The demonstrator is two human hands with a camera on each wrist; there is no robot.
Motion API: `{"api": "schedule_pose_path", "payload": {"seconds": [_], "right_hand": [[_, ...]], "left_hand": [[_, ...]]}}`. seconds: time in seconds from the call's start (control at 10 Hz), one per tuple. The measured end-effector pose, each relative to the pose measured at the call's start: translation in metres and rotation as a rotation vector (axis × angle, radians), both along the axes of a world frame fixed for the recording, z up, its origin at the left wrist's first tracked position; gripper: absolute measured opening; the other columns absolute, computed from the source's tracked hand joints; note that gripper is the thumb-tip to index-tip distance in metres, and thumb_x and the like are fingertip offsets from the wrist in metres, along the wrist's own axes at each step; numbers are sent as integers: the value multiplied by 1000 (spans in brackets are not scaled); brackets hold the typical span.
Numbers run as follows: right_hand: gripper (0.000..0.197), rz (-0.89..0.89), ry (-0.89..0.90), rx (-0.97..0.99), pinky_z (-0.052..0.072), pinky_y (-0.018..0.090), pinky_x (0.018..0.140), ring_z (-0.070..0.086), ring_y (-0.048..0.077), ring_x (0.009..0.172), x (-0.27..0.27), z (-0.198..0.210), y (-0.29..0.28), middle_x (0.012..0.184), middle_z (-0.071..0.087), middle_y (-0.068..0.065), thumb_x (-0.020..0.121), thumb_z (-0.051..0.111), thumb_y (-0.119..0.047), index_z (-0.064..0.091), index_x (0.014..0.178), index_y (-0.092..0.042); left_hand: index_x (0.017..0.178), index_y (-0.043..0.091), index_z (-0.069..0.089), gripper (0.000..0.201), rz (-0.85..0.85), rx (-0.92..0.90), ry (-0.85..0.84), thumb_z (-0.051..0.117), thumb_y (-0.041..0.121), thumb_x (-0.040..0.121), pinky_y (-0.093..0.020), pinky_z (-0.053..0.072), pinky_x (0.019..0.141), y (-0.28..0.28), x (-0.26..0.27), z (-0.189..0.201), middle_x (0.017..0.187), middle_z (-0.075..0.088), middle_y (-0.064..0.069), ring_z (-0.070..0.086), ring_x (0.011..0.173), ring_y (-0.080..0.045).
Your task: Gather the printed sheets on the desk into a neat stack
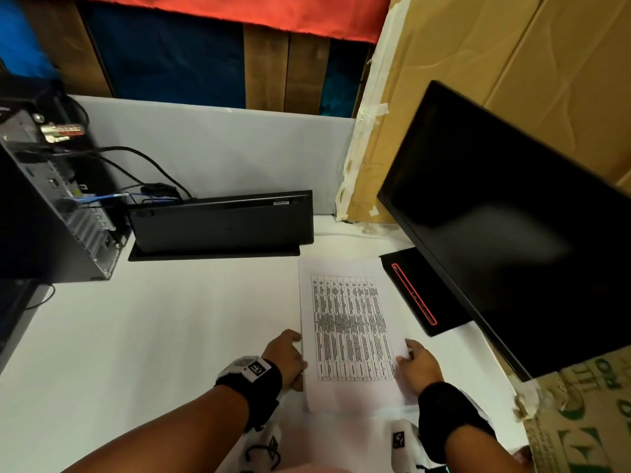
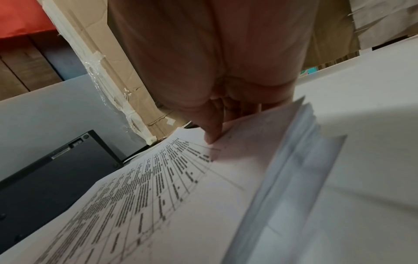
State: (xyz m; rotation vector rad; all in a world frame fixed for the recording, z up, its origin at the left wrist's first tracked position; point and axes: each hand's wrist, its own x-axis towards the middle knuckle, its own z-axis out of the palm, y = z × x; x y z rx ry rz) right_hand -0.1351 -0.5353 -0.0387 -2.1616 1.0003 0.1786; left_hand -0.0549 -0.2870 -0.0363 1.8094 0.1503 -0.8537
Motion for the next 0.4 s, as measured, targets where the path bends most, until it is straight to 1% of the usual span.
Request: {"api": "schedule_pose_path", "payload": {"seconds": [0.1, 0.2, 0.3, 0.4], "right_hand": [[40, 23, -11, -36, 40, 23, 84, 60, 28, 95, -1, 4, -2, 101, 67, 14, 86, 52, 6, 58, 125, -2], [38, 14, -12, -50, 42, 24, 85, 59, 26, 91, -2, 5, -2, 97, 65, 10, 85, 55, 4, 61, 122, -4], [41, 10, -25, -119, 49, 40, 95, 61, 32, 107, 0, -4, -6, 117, 65, 15, 84, 63, -14, 61, 125, -14], [34, 10, -136, -105, 47, 37, 96, 60, 31, 109, 9, -5, -3, 119, 62, 15, 91, 61, -19, 62, 124, -13]], "left_hand": [[130, 6, 43, 49, -20, 0, -17, 57, -11, 87, -41, 59, 52, 0, -2, -2, 76, 51, -9, 57, 51, -23], [128, 6, 44, 48, -23, -29, -8, 55, -13, 86, -38, 56, 53, 2, -5, -1, 75, 52, -10, 56, 53, -24], [120, 7, 47, 42, -5, -47, 19, 53, -14, 85, -30, 49, 48, 12, -1, 1, 78, 58, -17, 56, 51, -25], [105, 8, 55, 29, -42, 13, -27, 55, -10, 83, -28, 47, 47, 32, 4, 3, 83, 64, -19, 59, 53, -25]]}}
